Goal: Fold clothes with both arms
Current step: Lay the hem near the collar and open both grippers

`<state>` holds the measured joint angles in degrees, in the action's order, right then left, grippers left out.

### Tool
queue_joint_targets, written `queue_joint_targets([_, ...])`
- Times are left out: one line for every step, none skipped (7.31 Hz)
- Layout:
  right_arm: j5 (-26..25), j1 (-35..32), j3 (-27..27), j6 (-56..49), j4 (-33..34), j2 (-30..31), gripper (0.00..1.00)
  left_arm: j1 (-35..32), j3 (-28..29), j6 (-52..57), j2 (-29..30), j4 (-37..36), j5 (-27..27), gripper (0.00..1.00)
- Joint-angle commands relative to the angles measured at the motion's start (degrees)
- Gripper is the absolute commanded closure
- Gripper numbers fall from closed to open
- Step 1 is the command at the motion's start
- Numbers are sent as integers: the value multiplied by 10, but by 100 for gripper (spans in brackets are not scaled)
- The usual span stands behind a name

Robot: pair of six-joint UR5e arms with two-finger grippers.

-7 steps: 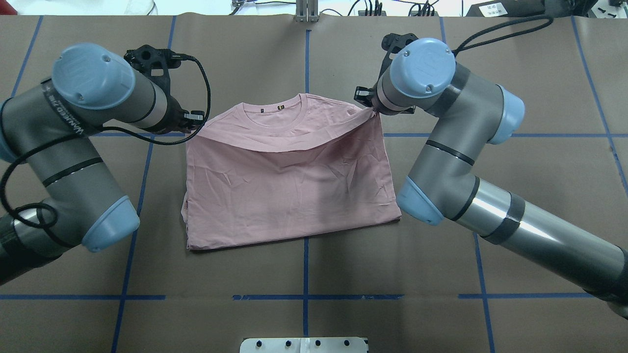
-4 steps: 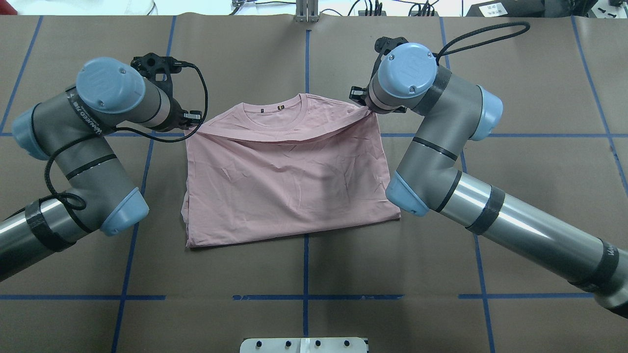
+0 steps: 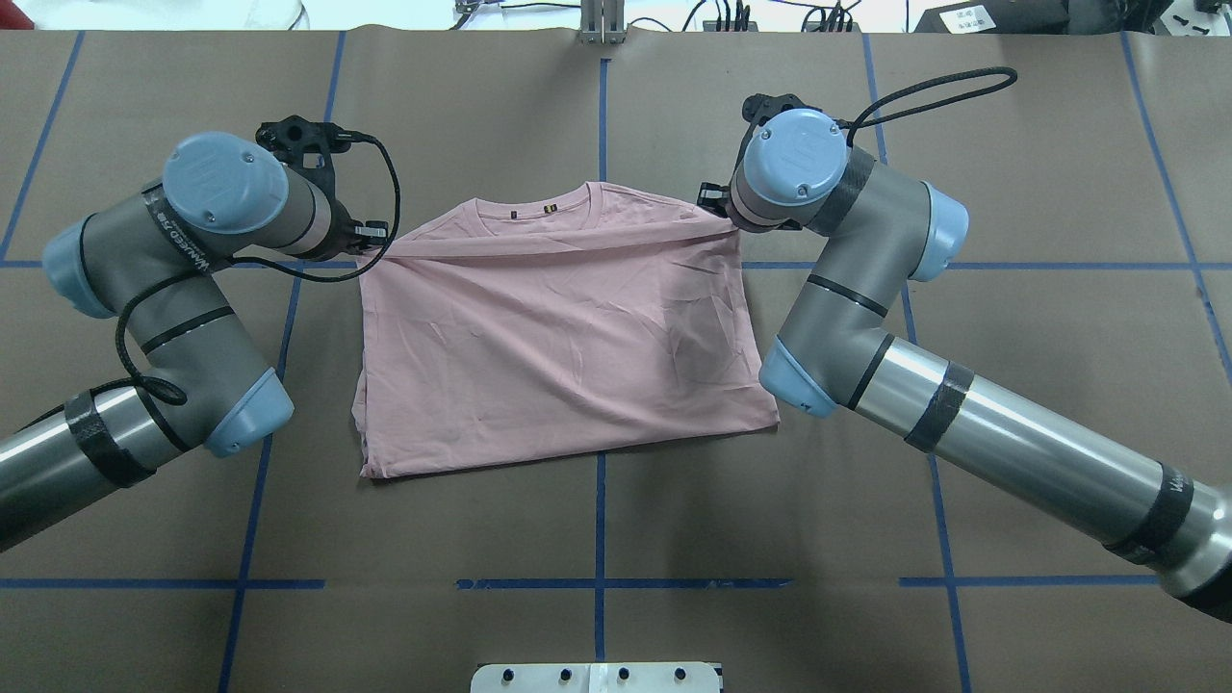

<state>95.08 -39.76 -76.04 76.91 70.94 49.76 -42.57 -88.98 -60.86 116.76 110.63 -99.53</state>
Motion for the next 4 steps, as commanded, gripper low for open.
queue_joint_targets([10, -19, -3, -42, 2, -15, 0, -5, -74, 66, -25, 3, -9, 0])
queue_joint_targets([86, -43, -18, -102, -1, -2, 0, -5, -145, 68, -79, 3, -39, 0])
queue_joint_targets([110, -57, -83, -115, -1, 44, 0, -1, -192, 60, -116, 4, -53, 0])
queue_joint_targets([117, -59, -150, -123, 3, 93, 0, 8, -220, 30, -145, 10, -53, 0])
